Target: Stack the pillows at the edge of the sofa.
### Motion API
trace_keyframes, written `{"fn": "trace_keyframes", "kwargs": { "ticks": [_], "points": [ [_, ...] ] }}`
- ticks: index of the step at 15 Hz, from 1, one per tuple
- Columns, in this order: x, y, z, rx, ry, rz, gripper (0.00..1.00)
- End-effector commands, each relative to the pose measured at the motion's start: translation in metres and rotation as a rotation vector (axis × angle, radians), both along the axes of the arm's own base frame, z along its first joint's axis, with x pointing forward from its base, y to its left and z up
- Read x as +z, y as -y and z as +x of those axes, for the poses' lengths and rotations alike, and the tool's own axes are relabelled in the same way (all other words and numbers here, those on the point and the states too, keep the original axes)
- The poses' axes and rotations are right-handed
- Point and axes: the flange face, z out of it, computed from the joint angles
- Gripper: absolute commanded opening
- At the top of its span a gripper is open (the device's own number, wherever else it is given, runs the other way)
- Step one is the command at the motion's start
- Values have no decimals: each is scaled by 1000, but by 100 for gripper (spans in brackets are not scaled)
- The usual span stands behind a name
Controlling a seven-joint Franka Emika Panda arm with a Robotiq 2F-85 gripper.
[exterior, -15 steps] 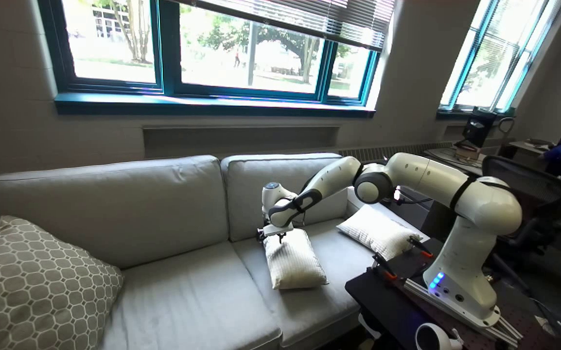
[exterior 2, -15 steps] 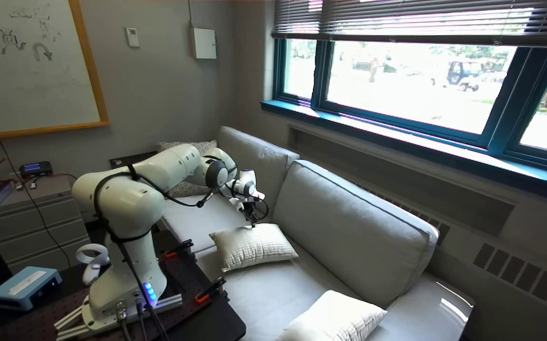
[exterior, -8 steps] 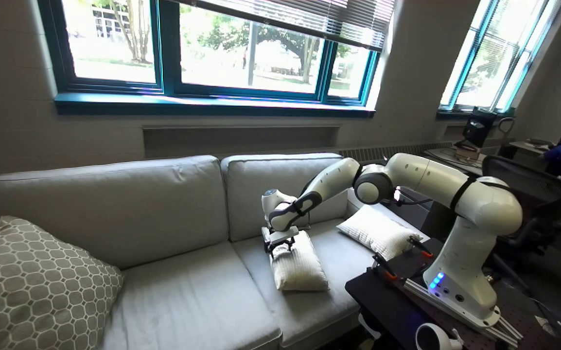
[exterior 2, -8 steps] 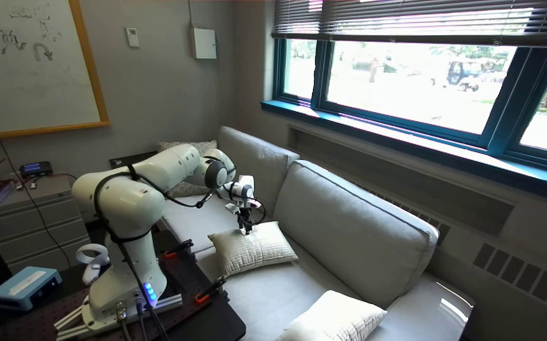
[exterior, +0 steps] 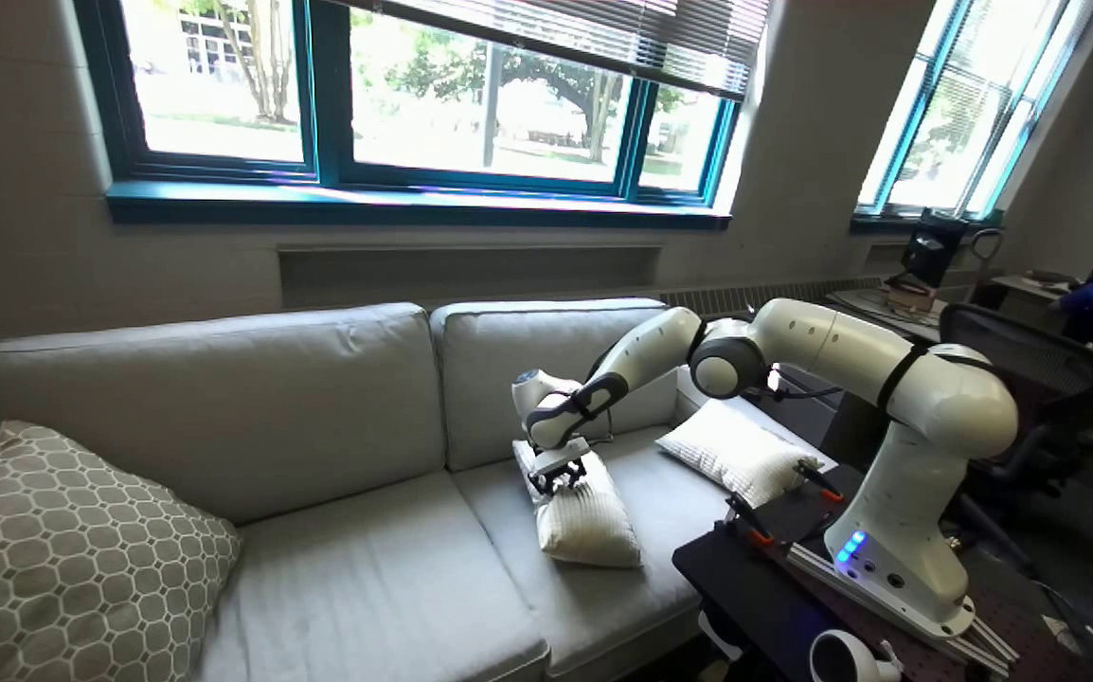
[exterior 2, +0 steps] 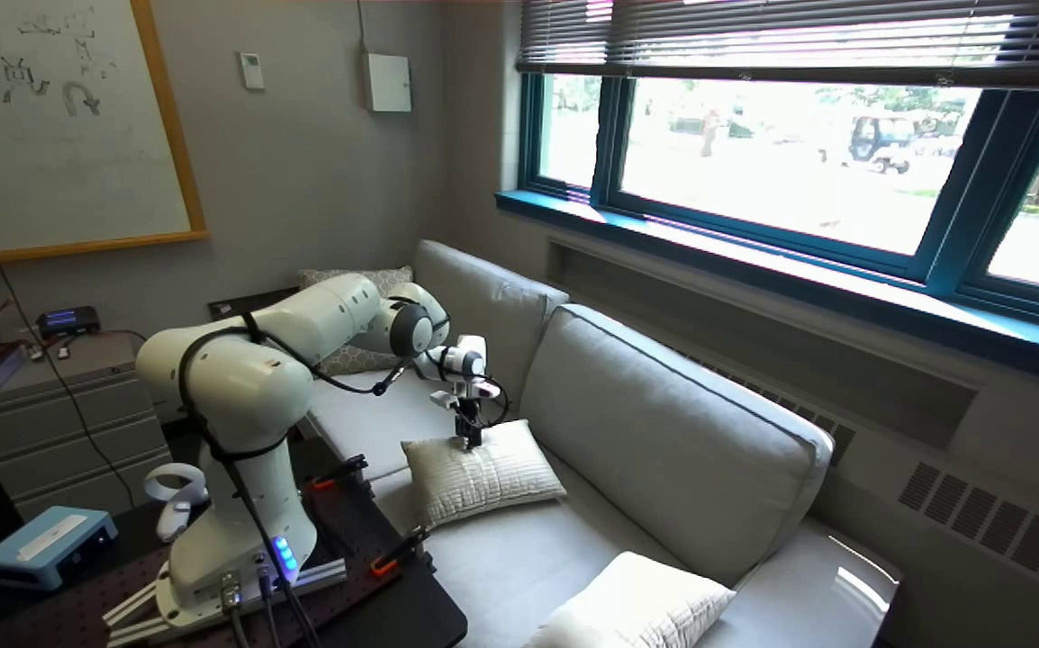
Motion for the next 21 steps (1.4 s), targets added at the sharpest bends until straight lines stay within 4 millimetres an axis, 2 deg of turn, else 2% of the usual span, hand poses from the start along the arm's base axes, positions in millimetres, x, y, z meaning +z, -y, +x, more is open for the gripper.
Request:
{"fn": "trace_keyframes", "kwargs": {
  "ticks": [1,3,6,8,9,12,14,16,21],
  "points": [
    [-2,13,1,-31,-4,-39,22],
    [1,16,6,-55,20,-45,9],
    [15,18,22,-129,92,-48,0],
    [29,13,39,-210,189,-18,4],
    [39,9,44,-246,228,-3,3],
    [71,-4,51,-349,356,46,3],
    [91,-7,48,-430,437,91,3],
    [102,-5,46,-523,507,128,3],
    [109,12,24,-761,675,202,4]
  ]
}}
